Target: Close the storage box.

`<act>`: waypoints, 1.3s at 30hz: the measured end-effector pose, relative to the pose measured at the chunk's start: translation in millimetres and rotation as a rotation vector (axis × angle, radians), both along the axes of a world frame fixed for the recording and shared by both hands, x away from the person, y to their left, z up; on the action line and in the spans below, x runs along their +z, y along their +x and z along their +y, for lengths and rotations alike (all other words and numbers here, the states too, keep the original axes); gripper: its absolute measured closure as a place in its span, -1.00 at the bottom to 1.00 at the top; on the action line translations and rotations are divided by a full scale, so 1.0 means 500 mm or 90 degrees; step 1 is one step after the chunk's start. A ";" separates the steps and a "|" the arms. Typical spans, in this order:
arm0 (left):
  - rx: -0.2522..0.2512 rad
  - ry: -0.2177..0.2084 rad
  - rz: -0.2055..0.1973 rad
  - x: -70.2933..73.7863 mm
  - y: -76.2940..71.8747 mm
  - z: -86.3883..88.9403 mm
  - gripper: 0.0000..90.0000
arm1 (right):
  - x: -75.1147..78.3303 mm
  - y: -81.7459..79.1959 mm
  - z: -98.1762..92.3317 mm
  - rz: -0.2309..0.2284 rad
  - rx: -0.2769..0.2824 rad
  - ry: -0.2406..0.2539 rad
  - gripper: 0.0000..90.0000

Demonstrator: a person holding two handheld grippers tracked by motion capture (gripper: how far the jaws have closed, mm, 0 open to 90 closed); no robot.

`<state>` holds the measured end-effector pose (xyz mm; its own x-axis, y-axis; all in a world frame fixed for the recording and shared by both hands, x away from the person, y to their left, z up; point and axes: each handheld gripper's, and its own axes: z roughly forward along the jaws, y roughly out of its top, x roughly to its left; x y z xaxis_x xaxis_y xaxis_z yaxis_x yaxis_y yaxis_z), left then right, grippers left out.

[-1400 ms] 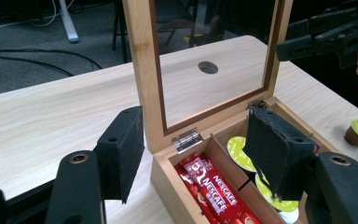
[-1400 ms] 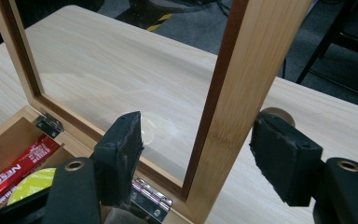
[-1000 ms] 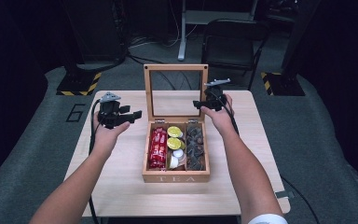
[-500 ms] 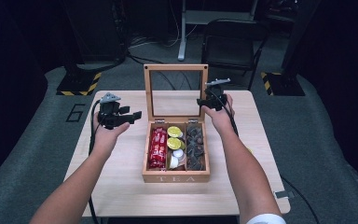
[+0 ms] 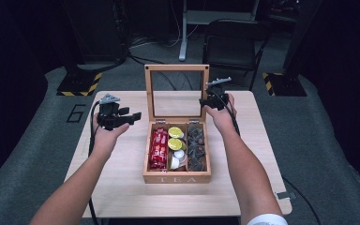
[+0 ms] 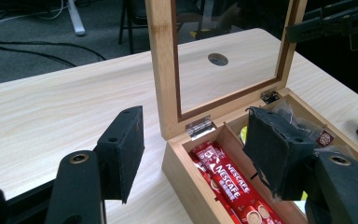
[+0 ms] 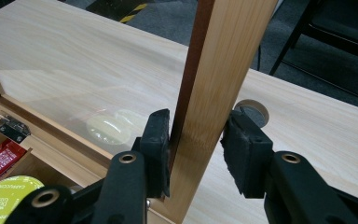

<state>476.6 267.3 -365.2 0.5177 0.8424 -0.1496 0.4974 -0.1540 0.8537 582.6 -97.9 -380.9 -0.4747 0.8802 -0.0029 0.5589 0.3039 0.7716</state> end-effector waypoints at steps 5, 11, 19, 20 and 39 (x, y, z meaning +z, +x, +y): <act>0.001 0.000 -0.001 0.001 0.000 0.000 -0.17 | 0.001 -0.001 0.000 0.006 -0.003 0.004 0.37; 0.001 0.004 0.000 -0.001 0.001 0.000 -0.17 | 0.001 -0.005 -0.002 0.006 -0.003 0.012 0.39; 0.000 0.005 0.002 -0.001 0.004 -0.008 -0.17 | 0.003 -0.015 0.001 -0.001 -0.014 0.009 0.40; -0.002 0.007 0.000 -0.001 0.006 -0.009 -0.17 | 0.004 -0.016 0.002 -0.001 -0.017 0.007 0.40; -0.001 0.010 -0.005 0.011 0.020 -0.029 -0.17 | 0.001 -0.056 -0.005 -0.042 -0.011 0.014 0.43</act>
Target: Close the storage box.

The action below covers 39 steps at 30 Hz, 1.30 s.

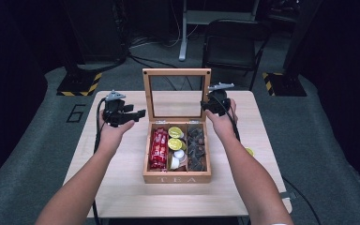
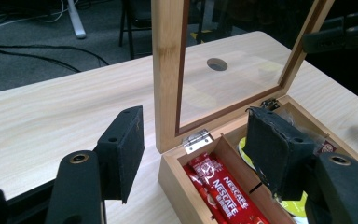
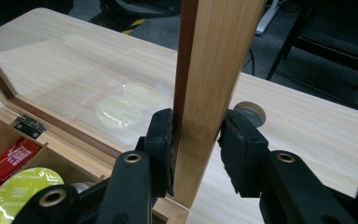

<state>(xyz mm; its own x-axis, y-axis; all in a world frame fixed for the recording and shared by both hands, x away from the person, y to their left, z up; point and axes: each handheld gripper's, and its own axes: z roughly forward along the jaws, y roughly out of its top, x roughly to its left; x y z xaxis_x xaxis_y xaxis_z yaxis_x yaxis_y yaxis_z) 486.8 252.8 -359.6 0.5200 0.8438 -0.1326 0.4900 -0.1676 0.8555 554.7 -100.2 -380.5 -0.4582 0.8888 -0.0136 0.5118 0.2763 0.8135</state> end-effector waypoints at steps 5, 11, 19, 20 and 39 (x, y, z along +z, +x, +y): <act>0.004 0.000 -0.007 0.009 0.004 -0.005 -0.16 | -0.002 -0.012 0.003 -0.015 -0.008 -0.002 0.43; -0.001 -0.001 -0.022 0.027 0.010 -0.012 -0.11 | -0.003 -0.026 0.003 -0.028 -0.006 -0.004 0.43; 0.007 0.004 -0.043 0.047 0.018 -0.017 -0.02 | -0.009 -0.046 -0.001 -0.048 -0.001 -0.004 0.43; 0.006 0.001 -0.043 0.049 0.019 -0.018 0.03 | -0.010 -0.049 -0.001 -0.052 0.000 -0.004 0.43; -0.004 0.039 -0.086 0.112 0.005 -0.060 0.34 | -0.017 -0.081 -0.002 -0.065 0.004 0.000 0.42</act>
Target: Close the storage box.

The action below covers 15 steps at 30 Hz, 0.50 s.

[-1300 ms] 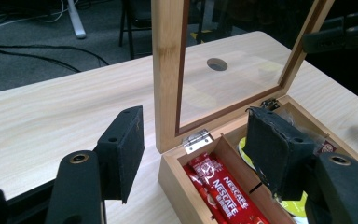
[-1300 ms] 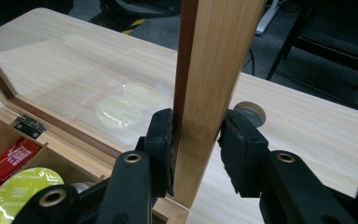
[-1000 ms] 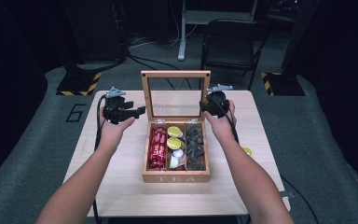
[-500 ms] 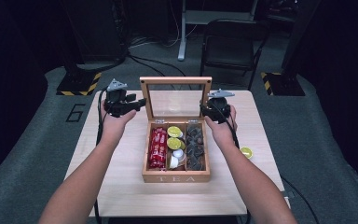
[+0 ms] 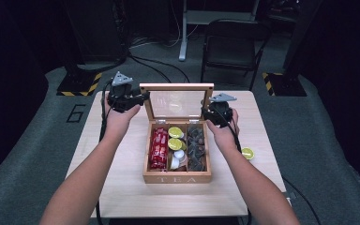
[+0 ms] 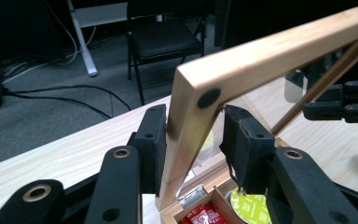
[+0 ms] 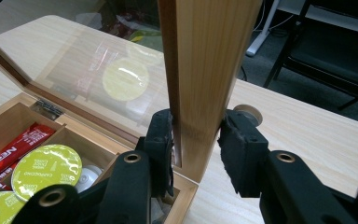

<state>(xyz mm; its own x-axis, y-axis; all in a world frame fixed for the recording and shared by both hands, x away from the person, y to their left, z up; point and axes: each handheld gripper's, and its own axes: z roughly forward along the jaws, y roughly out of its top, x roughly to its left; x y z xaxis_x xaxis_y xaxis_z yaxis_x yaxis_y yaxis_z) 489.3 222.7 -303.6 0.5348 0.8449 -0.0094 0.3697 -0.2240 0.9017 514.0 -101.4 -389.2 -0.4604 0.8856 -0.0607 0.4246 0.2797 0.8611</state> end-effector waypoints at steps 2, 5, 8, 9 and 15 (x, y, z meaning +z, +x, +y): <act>0.004 0.017 -0.011 0.000 -0.003 -0.005 0.36 | -0.001 -0.003 0.000 0.001 -0.001 0.003 0.42; 0.005 0.029 -0.017 -0.001 -0.007 -0.007 0.39 | -0.005 -0.003 -0.003 0.005 0.007 0.007 0.34; 0.004 0.015 -0.013 -0.003 -0.008 -0.001 0.41 | -0.011 -0.002 -0.004 0.018 0.019 0.008 0.23; 0.003 0.014 -0.013 -0.003 -0.009 0.000 0.41 | -0.012 -0.002 -0.004 0.021 0.021 0.008 0.22; -0.005 0.021 -0.013 -0.005 -0.019 0.001 0.41 | -0.007 -0.008 -0.011 0.015 0.031 0.015 0.22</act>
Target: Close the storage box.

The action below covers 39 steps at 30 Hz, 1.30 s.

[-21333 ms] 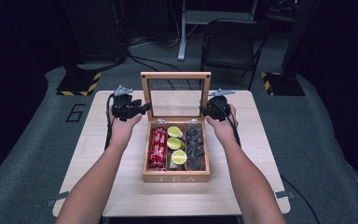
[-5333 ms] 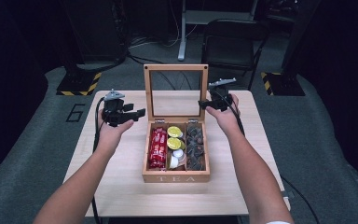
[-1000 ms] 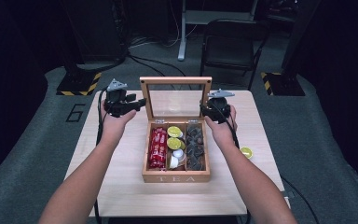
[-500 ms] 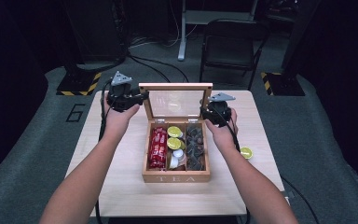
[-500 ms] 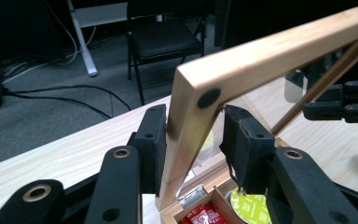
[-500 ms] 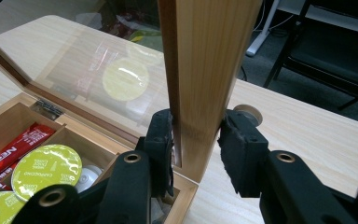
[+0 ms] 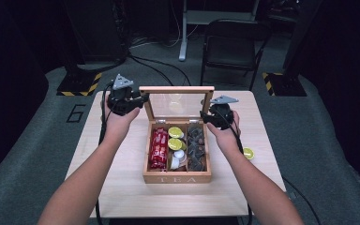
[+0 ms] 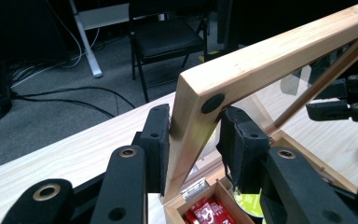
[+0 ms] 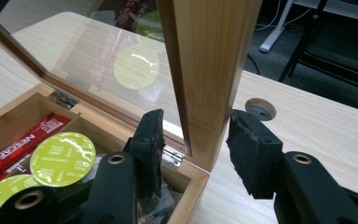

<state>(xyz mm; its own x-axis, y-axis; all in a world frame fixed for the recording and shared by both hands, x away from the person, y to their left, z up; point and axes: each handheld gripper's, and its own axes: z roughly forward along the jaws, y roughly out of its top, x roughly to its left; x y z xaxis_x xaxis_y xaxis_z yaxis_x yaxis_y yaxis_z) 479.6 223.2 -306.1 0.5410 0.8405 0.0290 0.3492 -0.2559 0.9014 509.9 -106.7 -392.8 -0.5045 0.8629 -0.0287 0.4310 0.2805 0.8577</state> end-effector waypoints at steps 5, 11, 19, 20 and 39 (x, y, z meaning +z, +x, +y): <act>-0.011 -0.005 0.000 -0.005 -0.010 0.004 0.40 | 0.006 -0.013 -0.007 0.002 0.013 0.010 0.19; -0.020 -0.008 -0.006 -0.012 -0.022 0.008 0.40 | 0.018 -0.036 -0.022 -0.004 0.026 0.024 0.17; -0.032 -0.022 -0.003 -0.023 -0.039 0.014 0.37 | 0.044 -0.083 -0.022 -0.027 0.056 0.042 0.10; -0.031 -0.022 -0.003 -0.024 -0.041 0.014 0.37 | 0.047 -0.089 -0.022 -0.030 0.058 0.046 0.09; -0.051 -0.036 0.012 -0.051 -0.089 0.022 0.33 | 0.079 -0.156 -0.040 -0.035 0.091 0.083 0.06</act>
